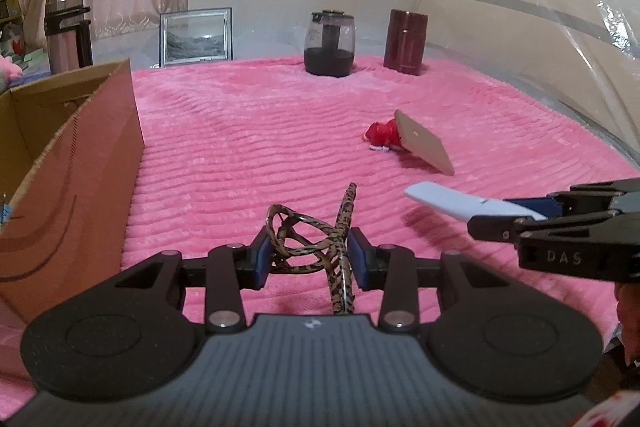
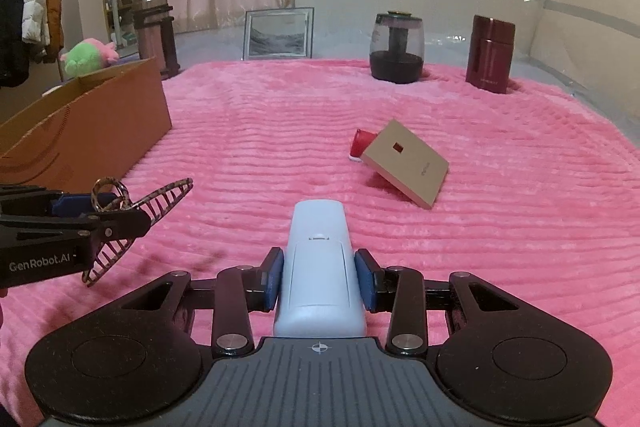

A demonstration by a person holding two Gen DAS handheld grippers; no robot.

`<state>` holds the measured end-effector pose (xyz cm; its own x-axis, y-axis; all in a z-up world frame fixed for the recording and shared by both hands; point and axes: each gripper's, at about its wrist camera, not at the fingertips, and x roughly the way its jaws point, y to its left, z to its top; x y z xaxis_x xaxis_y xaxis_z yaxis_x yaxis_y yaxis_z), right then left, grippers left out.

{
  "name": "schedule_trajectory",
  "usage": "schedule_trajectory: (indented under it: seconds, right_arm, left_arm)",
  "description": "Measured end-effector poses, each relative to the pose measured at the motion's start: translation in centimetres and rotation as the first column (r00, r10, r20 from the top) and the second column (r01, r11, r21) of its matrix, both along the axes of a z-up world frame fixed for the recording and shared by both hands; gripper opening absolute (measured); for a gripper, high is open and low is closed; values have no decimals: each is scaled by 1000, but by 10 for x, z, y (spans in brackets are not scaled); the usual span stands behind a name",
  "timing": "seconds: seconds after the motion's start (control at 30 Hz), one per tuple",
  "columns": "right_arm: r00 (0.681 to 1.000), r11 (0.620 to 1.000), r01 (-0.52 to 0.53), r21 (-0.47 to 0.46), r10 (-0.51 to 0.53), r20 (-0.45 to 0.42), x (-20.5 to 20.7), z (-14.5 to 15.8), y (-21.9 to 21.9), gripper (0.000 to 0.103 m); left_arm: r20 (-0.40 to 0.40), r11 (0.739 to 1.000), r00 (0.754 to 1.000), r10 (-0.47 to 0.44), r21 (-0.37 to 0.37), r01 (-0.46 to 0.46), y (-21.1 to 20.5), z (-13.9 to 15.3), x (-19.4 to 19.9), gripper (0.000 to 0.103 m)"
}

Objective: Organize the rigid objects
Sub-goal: 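Carry the keychain and USB stick over the cardboard box with both tools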

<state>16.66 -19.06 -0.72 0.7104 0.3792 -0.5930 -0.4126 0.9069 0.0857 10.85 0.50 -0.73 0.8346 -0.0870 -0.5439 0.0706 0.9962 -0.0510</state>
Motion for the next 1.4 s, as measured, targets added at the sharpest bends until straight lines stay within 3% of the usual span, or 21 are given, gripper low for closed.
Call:
schedule_trajectory:
  seconds: [0.3,0.77,1.13,1.4]
  right_arm:
    - [1000,1000,0,4,0,21,-21,15,0,35]
    - [984,993,-111,49,103,144,-40,75,30,35]
    - [949,960,-266,80,247,197,-28,109,82,35]
    - [897,911,-408,58,387,215,-8,126,138,35]
  left_arm:
    - [23,1000,1000,-9,-19,10,9,22,-20,34]
    - [107,997,994,-19,-66,26,40,80,-51,34]
    - [131,999,991,7,-36,-2,121,127,-65,34]
    - [98,999,994,50,12,-52,198,137,-58,34]
